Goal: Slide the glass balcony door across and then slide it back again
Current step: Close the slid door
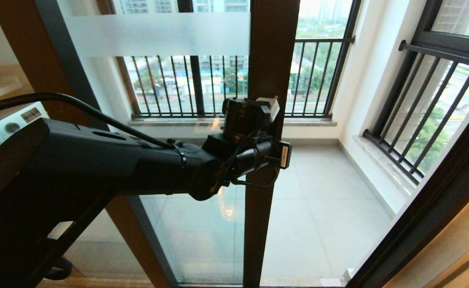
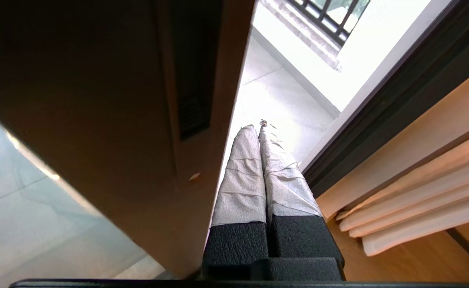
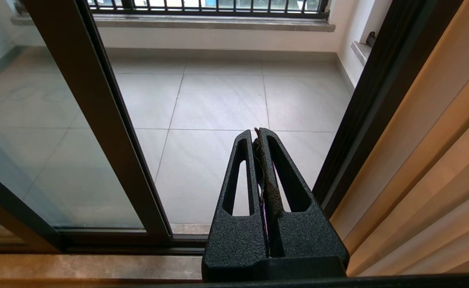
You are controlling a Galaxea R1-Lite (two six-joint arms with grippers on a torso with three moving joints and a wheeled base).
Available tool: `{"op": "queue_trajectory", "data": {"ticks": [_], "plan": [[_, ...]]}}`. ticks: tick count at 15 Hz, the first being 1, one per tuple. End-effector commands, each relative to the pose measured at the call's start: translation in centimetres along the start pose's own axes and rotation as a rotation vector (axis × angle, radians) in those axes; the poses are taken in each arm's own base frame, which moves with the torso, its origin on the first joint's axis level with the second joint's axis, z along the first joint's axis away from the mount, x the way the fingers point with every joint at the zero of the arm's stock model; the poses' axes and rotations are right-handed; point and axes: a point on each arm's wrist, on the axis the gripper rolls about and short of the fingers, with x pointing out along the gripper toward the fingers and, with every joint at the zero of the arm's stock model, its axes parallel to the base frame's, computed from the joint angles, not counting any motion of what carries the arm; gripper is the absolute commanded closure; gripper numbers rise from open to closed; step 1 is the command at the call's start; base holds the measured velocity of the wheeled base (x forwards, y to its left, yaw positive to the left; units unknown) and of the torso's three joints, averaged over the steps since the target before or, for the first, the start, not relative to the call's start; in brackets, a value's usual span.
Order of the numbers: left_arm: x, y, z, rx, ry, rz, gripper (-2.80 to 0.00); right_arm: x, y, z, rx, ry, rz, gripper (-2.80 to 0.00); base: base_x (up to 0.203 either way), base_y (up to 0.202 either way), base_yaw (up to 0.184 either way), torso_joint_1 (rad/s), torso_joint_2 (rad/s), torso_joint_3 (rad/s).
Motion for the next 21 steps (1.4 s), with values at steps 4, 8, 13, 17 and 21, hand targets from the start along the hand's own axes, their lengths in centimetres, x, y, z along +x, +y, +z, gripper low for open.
{"op": "queue_trajectory", "data": {"ticks": [4, 8, 13, 17, 21], "plan": [[-2.1, -0.6, 2.4, -0.001, -0.057, -0.008, 0.0, 0.0, 0.0, 0.0, -0.001, 0.0, 0.0, 0.0, 0.0, 0.0, 0.0, 0.0, 0.0, 0.0], [-7.0, 2.5, 4.6, 0.0, -0.082, 0.067, 0.0, 0.0, 0.0, 0.0, -0.001, 0.0, 0.0, 0.0, 0.0, 0.0, 0.0, 0.0, 0.0, 0.0], [-21.3, 5.3, 8.2, 0.033, -0.186, 0.252, 0.0, 0.0, 0.0, 0.0, -0.001, 0.0, 0.002, 0.0, 0.0, 0.0, 0.0, 0.0, 0.0, 0.0], [-34.6, 5.0, 5.7, 0.022, -0.228, 0.513, 0.0, 0.0, 0.0, 0.0, -0.001, 0.0, 0.0, 0.0, 0.0, 0.0, 0.0, 0.0, 0.0, 0.0], [-44.1, 4.4, 1.2, 0.028, -0.203, 0.846, 0.0, 0.0, 0.0, 0.0, -0.001, 0.0, 0.0, 0.0, 0.0, 0.0, 0.0, 0.0, 0.0, 0.0]]}}
